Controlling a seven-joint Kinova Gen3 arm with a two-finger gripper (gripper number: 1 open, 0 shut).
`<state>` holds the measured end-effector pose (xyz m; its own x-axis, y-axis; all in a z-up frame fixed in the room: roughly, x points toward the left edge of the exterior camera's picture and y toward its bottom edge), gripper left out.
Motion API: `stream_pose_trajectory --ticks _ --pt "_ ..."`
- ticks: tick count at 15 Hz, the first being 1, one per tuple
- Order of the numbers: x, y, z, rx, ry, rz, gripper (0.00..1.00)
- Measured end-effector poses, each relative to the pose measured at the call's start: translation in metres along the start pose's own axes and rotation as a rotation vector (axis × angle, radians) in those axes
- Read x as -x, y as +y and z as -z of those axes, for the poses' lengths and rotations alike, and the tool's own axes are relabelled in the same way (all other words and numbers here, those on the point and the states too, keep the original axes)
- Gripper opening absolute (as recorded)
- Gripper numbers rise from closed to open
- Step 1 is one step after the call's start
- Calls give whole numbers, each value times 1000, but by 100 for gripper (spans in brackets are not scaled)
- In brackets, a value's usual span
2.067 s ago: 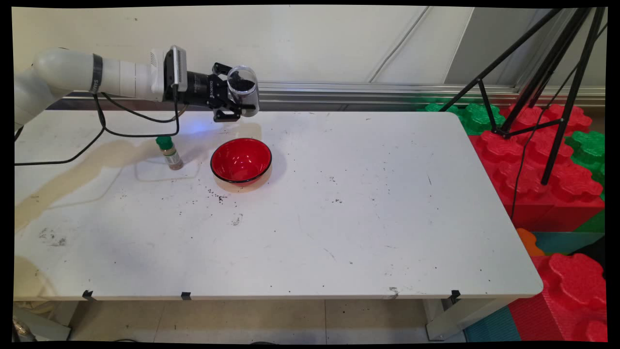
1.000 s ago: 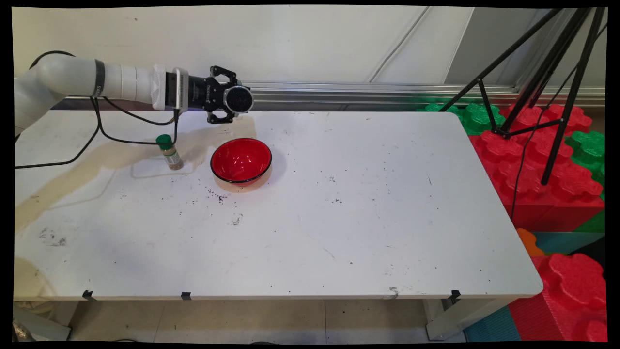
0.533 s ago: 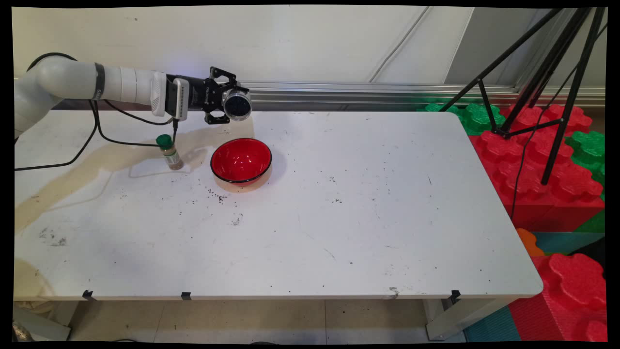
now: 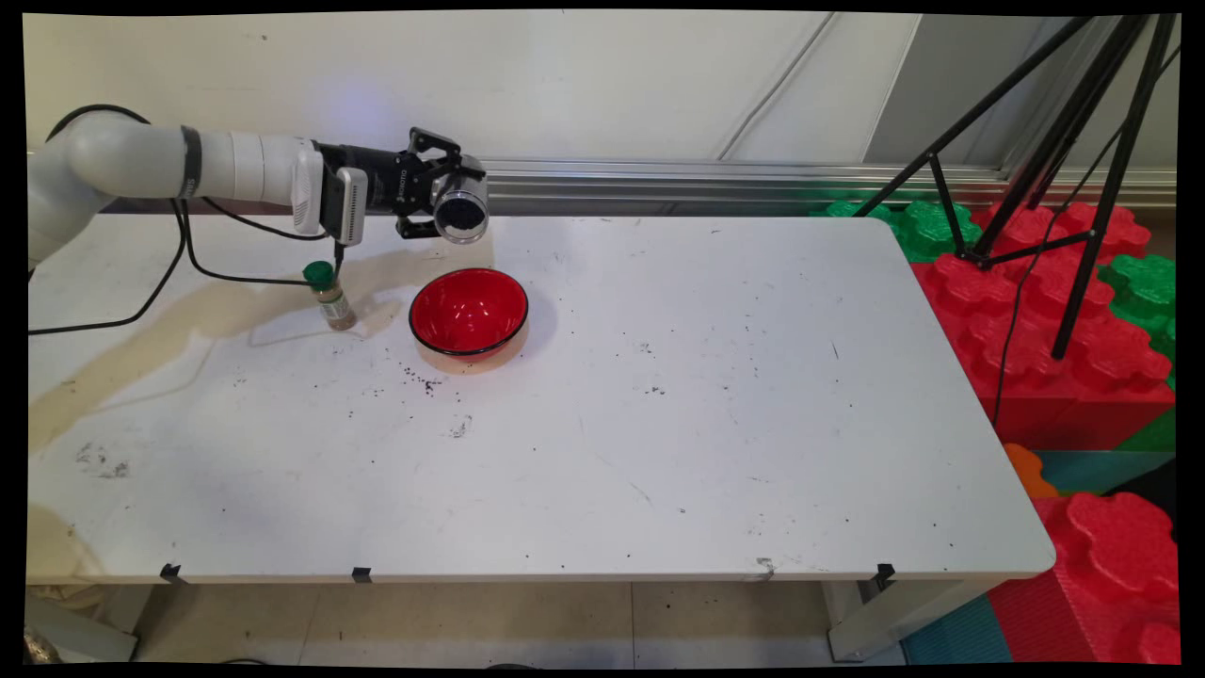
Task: Pour the black seasoning powder in the red bowl
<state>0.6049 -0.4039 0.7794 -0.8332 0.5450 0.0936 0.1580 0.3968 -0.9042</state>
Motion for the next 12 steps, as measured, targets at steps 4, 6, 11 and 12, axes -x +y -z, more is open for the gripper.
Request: stream_pose_trajectory --ticks 4,6,11,12 --pt "-3 -1 2 -11 -9 -84 0" --pt "-3 -2 2 -17 -15 -129 0" --pt "-5 -4 4 -29 -25 -222 0" --pt "-5 -4 5 -31 -26 -233 0"
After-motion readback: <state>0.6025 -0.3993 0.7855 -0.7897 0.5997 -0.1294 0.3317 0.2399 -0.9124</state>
